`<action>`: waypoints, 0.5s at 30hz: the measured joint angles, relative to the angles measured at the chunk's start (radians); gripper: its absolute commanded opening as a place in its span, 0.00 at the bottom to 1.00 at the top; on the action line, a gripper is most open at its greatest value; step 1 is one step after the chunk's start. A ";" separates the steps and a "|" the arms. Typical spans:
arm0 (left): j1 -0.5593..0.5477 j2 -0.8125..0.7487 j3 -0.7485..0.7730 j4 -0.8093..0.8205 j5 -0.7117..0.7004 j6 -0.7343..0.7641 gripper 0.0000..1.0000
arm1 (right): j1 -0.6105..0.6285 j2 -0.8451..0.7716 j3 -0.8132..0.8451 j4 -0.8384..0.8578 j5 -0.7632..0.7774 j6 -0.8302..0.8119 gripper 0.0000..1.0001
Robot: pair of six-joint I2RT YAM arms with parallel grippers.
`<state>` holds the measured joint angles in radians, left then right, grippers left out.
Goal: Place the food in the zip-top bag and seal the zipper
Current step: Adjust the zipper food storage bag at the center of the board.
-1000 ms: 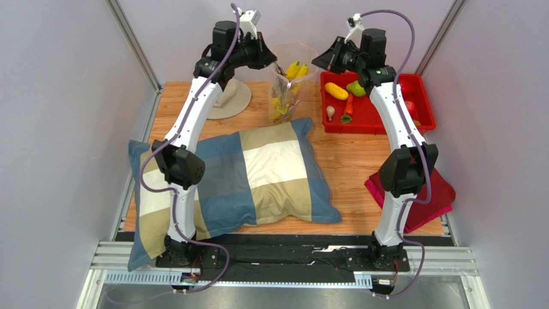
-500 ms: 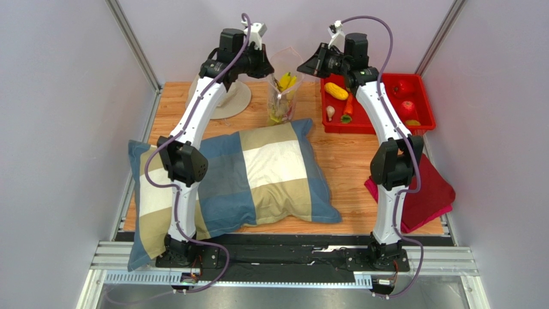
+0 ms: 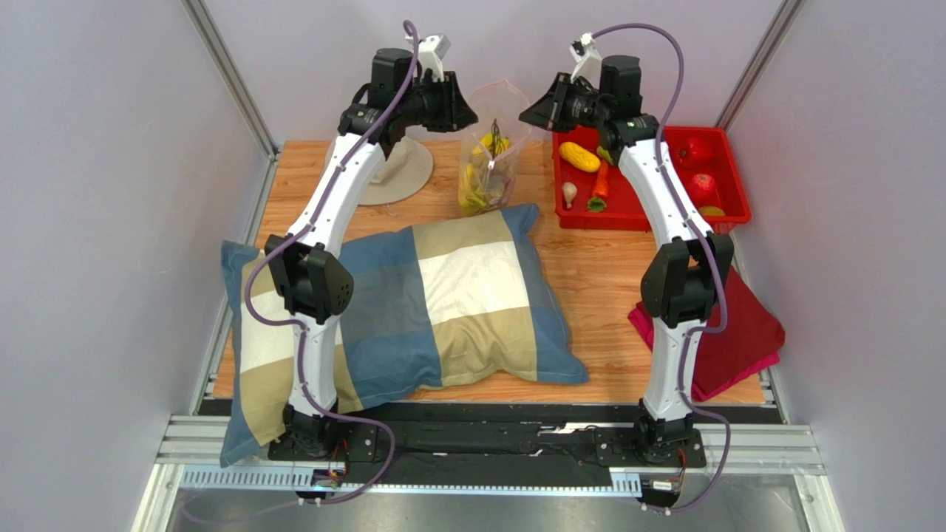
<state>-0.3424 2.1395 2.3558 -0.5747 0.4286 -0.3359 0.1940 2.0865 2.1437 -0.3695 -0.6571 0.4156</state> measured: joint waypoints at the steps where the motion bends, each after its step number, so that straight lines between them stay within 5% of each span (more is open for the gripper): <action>1: 0.002 0.000 0.000 0.003 0.004 -0.011 0.43 | -0.001 0.000 0.000 -0.001 -0.002 -0.002 0.00; 3: 0.004 0.000 0.000 0.014 0.014 -0.034 0.43 | -0.001 0.000 0.000 -0.003 -0.004 -0.003 0.00; 10: 0.007 0.000 0.000 0.025 0.056 -0.082 0.13 | -0.003 0.000 0.000 -0.007 -0.017 -0.002 0.00; 15: 0.006 0.000 0.000 0.031 0.084 -0.106 0.03 | -0.003 0.000 -0.001 -0.007 -0.030 -0.002 0.00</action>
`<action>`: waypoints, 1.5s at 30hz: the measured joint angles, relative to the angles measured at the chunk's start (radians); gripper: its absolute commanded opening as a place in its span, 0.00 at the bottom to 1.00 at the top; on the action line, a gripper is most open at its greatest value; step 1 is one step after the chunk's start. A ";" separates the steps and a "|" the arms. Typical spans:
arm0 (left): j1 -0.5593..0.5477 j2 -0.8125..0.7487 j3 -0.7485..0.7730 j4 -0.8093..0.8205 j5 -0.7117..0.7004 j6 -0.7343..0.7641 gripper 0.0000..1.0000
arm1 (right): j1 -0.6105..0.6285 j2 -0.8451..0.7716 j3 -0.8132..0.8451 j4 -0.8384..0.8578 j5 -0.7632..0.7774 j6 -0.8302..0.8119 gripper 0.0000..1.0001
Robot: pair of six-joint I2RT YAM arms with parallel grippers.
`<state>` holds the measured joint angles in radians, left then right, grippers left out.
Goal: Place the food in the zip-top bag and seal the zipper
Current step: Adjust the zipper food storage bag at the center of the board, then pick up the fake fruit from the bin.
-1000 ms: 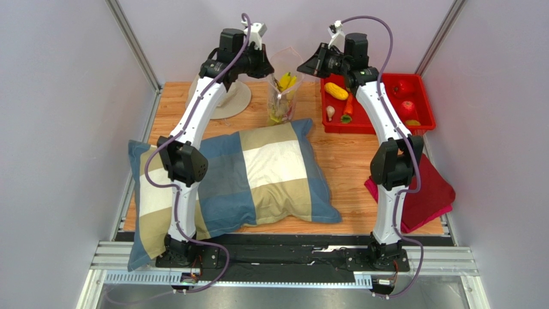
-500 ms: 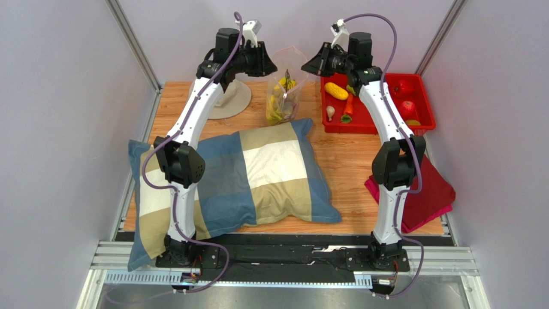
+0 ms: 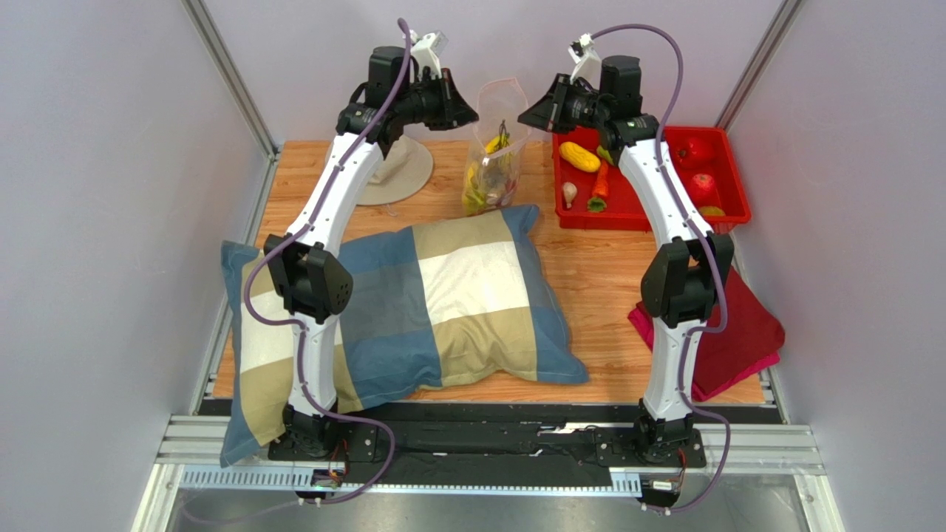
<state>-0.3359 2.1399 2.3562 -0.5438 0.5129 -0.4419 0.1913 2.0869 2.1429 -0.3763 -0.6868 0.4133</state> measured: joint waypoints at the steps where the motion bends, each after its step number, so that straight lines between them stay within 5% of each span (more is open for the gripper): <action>1: 0.000 0.000 0.001 0.002 0.003 -0.001 0.00 | 0.000 0.000 0.000 0.000 -0.003 0.000 0.00; 3: 0.000 0.003 0.005 0.003 0.007 -0.003 0.00 | 0.000 0.000 -0.001 0.000 -0.011 -0.001 0.06; 4: 0.000 0.005 0.008 0.004 0.007 -0.003 0.00 | 0.000 0.000 -0.001 0.000 -0.014 -0.001 0.21; 8: 0.000 0.005 0.008 0.006 0.005 -0.003 0.00 | -0.009 0.000 -0.002 0.001 -0.024 -0.008 0.51; 13: 0.000 0.005 0.008 0.010 0.005 -0.005 0.00 | -0.062 0.000 -0.002 0.003 -0.031 -0.003 0.73; 21: -0.001 0.005 0.008 0.018 0.025 -0.017 0.00 | -0.339 0.001 -0.005 -0.017 0.015 -0.077 0.82; 28: -0.011 0.006 0.008 0.026 0.030 -0.024 0.00 | -0.557 0.071 0.029 -0.102 0.172 -0.311 0.80; 45: -0.016 0.006 0.008 0.040 0.030 -0.022 0.00 | -0.541 0.274 0.028 -0.207 0.549 -0.691 0.90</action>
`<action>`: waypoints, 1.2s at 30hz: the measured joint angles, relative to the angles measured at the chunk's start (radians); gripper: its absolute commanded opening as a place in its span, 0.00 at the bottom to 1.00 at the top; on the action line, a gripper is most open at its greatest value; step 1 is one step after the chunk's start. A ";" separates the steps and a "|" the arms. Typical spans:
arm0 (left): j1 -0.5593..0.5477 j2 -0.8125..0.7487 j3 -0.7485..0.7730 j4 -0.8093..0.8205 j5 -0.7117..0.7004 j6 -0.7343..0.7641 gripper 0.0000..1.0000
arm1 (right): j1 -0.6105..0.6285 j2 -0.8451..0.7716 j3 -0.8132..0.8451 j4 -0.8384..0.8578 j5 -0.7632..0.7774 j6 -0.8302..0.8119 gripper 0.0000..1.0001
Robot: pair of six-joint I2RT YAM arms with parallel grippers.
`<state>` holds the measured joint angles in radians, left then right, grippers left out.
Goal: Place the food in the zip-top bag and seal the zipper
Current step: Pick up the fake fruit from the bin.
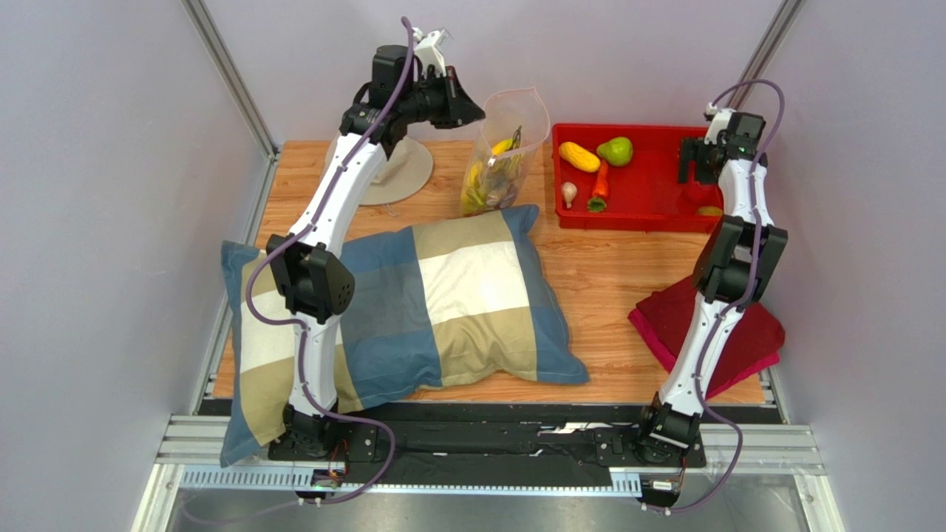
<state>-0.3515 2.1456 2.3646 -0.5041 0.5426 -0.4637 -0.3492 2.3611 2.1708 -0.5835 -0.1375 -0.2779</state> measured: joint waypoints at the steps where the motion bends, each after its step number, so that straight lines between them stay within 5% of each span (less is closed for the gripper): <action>1: 0.000 0.000 0.000 0.001 0.000 0.000 0.00 | 0.000 0.008 0.000 0.001 0.012 -0.003 0.90; 10: 0.000 0.000 -0.017 0.018 0.000 0.001 0.00 | 0.006 0.107 0.001 0.039 0.149 -0.019 0.82; 18: 0.000 0.000 -0.017 0.023 0.000 0.002 0.00 | 0.009 0.127 0.000 0.079 0.143 -0.007 0.20; 21: 0.000 0.000 -0.017 0.023 0.000 0.002 0.00 | 0.009 0.099 -0.035 0.097 0.120 -0.003 0.07; 25: 0.000 0.000 -0.018 0.023 0.000 0.000 0.00 | 0.009 0.034 -0.065 0.098 0.089 0.002 0.00; 36: 0.000 0.000 -0.045 0.034 0.003 0.001 0.00 | 0.040 -0.279 -0.081 0.117 -0.204 0.149 0.00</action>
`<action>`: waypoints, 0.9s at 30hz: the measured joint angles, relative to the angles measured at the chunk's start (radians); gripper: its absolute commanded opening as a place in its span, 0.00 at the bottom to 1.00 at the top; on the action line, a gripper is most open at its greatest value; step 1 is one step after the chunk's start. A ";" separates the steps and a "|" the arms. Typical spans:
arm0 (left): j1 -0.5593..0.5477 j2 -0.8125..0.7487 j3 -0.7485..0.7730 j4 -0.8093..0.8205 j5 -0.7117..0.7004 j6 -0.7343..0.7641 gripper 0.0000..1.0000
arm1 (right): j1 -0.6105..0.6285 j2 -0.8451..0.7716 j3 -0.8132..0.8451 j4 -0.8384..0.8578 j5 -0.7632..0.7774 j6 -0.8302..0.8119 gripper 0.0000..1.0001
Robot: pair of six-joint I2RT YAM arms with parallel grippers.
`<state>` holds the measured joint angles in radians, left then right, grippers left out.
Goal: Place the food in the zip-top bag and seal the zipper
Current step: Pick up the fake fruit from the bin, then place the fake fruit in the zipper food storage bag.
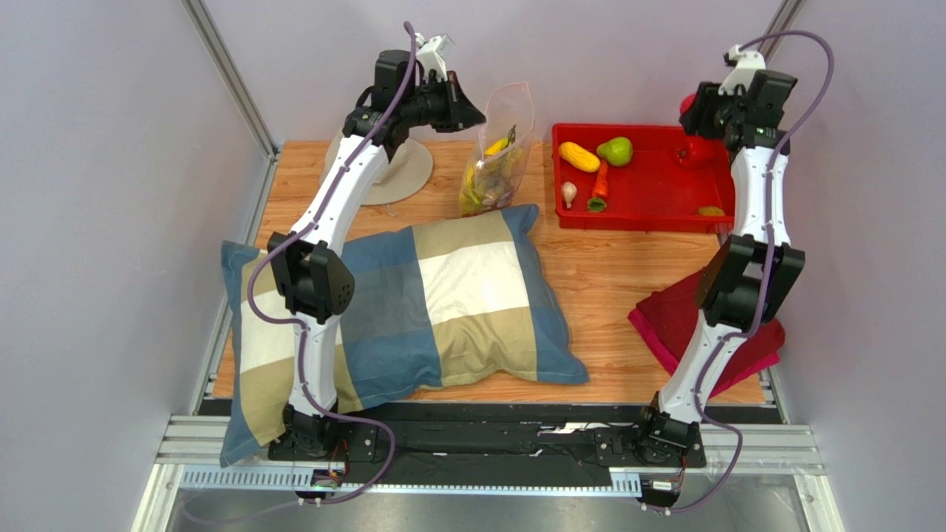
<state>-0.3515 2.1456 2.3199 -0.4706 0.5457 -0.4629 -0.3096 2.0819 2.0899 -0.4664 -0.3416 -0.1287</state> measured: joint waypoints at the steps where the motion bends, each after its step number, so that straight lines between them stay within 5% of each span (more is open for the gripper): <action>1: 0.000 0.000 -0.001 0.000 0.000 0.000 0.00 | 0.013 -0.024 -0.002 0.010 -0.029 0.016 0.00; 10: 0.000 0.000 -0.001 0.003 0.000 0.002 0.00 | 0.290 -0.188 -0.008 0.119 -0.263 0.114 0.00; 20: -0.002 0.000 -0.001 0.004 0.000 0.002 0.00 | 0.550 -0.183 -0.006 0.110 -0.293 0.047 0.05; 23: -0.002 0.000 0.000 0.003 0.000 0.002 0.00 | 0.579 -0.145 0.014 0.092 -0.284 0.026 0.27; 24: -0.002 0.000 -0.001 0.003 0.000 0.002 0.00 | 0.586 -0.125 0.030 0.079 -0.281 0.022 0.47; 27: -0.003 0.000 0.000 0.003 0.000 0.002 0.00 | 0.600 -0.078 0.058 0.037 -0.272 0.014 0.76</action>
<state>-0.3542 2.1456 2.3196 -0.4671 0.5457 -0.4606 0.2909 2.0037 2.1483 -0.4297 -0.6136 -0.1150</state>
